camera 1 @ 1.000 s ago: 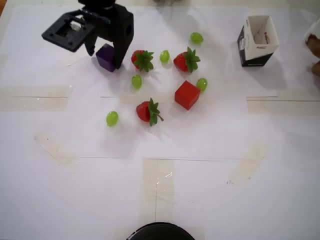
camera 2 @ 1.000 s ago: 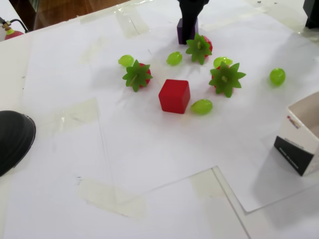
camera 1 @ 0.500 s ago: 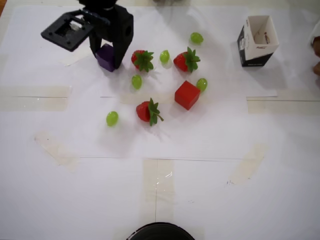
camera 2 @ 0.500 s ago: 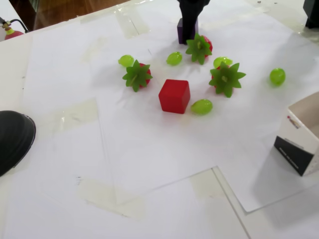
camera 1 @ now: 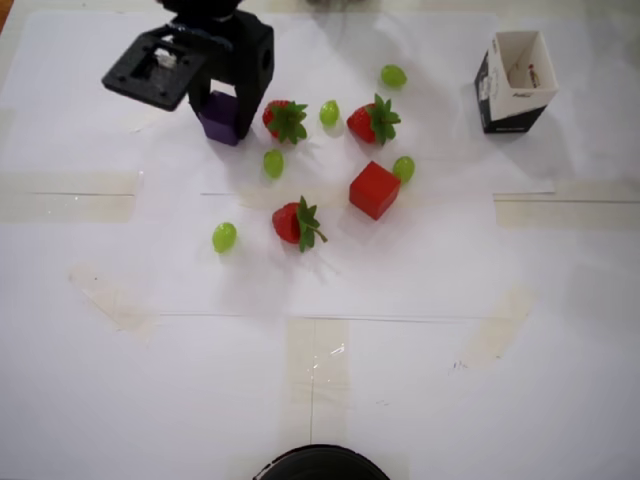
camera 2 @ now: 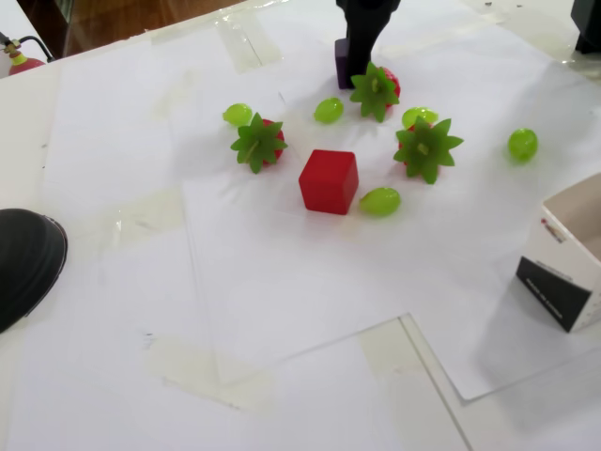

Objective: Put the purple cube on top of the red cube

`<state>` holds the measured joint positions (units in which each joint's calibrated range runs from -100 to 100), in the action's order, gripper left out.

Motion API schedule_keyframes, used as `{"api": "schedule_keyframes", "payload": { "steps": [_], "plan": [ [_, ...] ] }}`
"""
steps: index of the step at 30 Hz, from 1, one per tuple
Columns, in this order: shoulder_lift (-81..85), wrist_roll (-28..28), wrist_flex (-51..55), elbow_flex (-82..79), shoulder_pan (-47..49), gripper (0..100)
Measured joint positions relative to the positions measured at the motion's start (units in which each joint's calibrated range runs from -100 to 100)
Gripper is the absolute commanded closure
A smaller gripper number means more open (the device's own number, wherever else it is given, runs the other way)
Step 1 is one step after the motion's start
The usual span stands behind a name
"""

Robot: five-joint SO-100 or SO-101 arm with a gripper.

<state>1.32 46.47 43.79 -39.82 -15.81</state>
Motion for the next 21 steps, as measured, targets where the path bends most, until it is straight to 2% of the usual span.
{"api": "schedule_keyframes", "payload": {
  "steps": [12, 21],
  "plan": [
    [1.64, -9.18, 13.91, 16.83, 2.25, 96],
    [1.73, -12.5, 22.61, 28.05, 7.87, 96]
  ]
}}
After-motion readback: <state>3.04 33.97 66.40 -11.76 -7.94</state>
